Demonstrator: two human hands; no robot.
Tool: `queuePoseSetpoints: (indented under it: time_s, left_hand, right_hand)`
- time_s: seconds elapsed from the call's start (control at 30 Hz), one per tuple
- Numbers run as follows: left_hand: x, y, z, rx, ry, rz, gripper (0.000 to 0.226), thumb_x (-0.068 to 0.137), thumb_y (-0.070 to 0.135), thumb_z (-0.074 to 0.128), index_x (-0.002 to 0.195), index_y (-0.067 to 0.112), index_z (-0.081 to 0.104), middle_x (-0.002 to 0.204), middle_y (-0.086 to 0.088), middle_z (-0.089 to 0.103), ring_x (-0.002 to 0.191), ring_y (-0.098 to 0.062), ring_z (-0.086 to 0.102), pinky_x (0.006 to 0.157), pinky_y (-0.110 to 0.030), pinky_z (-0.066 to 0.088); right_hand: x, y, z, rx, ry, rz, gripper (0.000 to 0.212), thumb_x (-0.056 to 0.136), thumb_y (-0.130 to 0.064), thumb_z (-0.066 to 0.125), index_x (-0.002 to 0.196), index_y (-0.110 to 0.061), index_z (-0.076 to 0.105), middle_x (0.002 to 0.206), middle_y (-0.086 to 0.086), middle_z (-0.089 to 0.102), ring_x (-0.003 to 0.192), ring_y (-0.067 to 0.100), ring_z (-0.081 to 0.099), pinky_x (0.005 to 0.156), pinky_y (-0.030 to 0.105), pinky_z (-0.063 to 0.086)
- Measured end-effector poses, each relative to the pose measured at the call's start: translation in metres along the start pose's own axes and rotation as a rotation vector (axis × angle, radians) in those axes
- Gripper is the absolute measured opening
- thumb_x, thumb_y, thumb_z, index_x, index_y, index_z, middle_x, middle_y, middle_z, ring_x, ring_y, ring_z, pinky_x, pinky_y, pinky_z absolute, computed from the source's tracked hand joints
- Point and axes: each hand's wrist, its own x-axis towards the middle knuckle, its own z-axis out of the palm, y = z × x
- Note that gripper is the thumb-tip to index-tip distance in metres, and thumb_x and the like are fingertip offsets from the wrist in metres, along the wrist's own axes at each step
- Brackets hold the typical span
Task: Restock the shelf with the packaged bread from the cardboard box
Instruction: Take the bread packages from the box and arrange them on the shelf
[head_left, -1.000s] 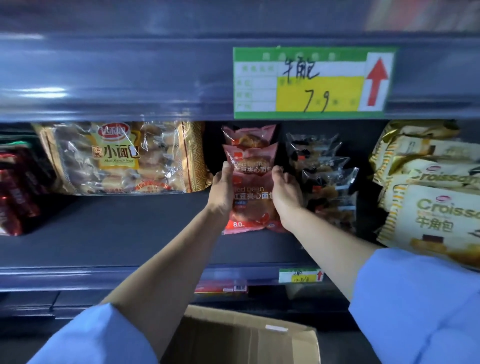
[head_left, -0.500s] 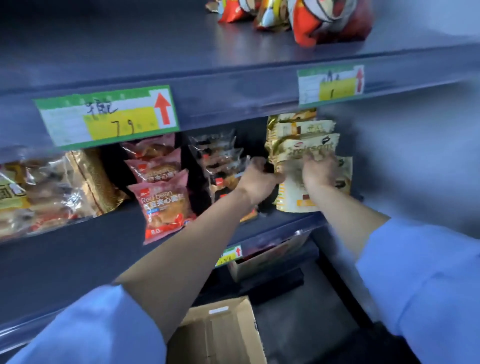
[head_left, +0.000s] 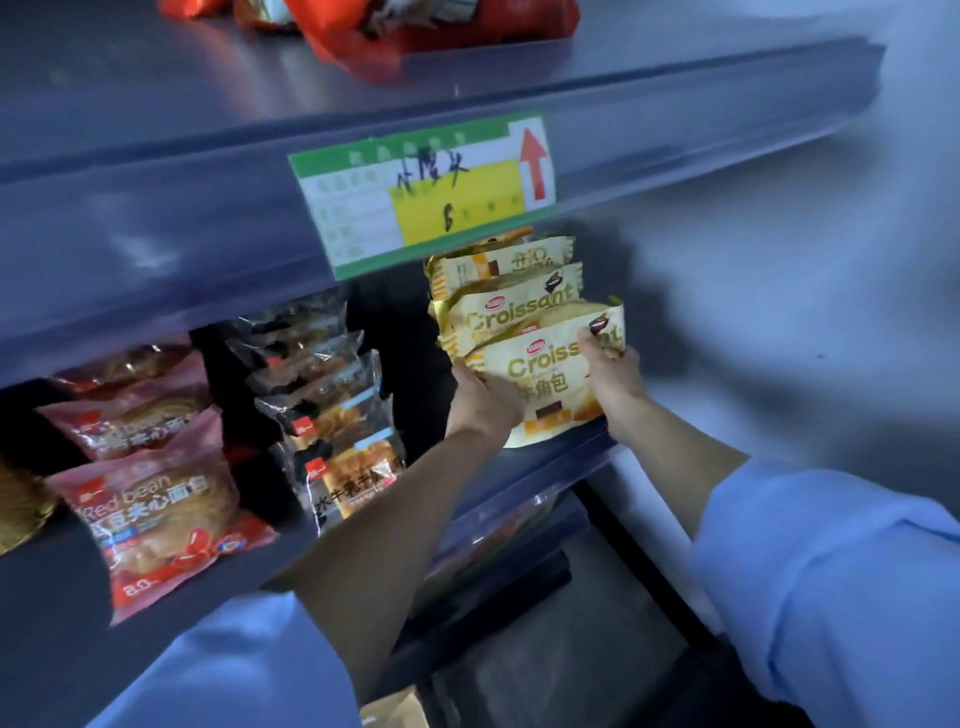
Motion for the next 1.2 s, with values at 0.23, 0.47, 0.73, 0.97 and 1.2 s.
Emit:
queuePoseSetpoints:
  time_s: [0.23,0.47,0.73,0.97,1.2]
  left_hand:
    - [0.021,0.006,-0.006,-0.153,0.074,-0.051,0.127,0.06,0.029,0.088,0.149,0.017,-0.001,0.153,-0.007,0.016,0.142,-0.026,0.024,0.115,-0.046,0.029]
    - [0.034,0.003,0.003,-0.392,-0.111,-0.036,0.115,0.051,0.023,0.091,0.133,0.036,0.012,0.132,0.0,0.05,0.123,-0.022,0.052,0.106,-0.049,0.043]
    - [0.03,0.003,-0.007,-0.37,-0.116,-0.002,0.161,0.022,0.055,0.092,0.147,0.032,-0.007,0.149,0.0,0.038,0.136,-0.021,0.04,0.112,-0.048,0.036]
    - [-0.003,0.008,-0.024,-0.329,-0.081,0.004,0.121,0.068,0.026,0.084,0.15,0.026,-0.006,0.155,-0.004,0.022,0.141,-0.022,0.029,0.108,-0.033,0.03]
    - [-0.057,0.01,-0.058,-0.25,-0.078,0.031,0.109,0.076,0.019,0.077,0.152,0.02,-0.002,0.158,-0.007,0.016,0.144,-0.023,0.024,0.115,-0.035,0.027]
  right_hand:
    - [0.018,-0.009,-0.006,0.119,0.011,-0.036,0.063,0.087,-0.066,0.037,0.128,-0.022,0.052,0.118,0.004,0.066,0.103,0.025,0.064,0.093,0.042,0.051]
    - [0.038,-0.018,-0.01,0.203,-0.054,0.023,0.054,0.089,-0.066,0.037,0.106,-0.021,0.063,0.089,0.002,0.071,0.082,0.019,0.068,0.083,0.036,0.055]
    - [0.036,-0.014,-0.012,0.232,0.09,-0.049,0.048,0.09,-0.062,0.038,0.096,-0.021,0.061,0.102,0.002,0.069,0.091,0.02,0.066,0.085,0.036,0.054]
    - [0.004,-0.02,-0.008,0.259,0.25,-0.172,0.085,0.065,-0.073,0.036,0.124,-0.016,0.057,0.122,0.007,0.064,0.109,0.026,0.063,0.094,0.045,0.052]
    - [-0.052,-0.036,-0.003,0.211,0.342,-0.275,0.051,0.086,-0.05,0.039,0.109,-0.012,0.063,0.112,0.012,0.067,0.106,0.032,0.062,0.096,0.049,0.048]
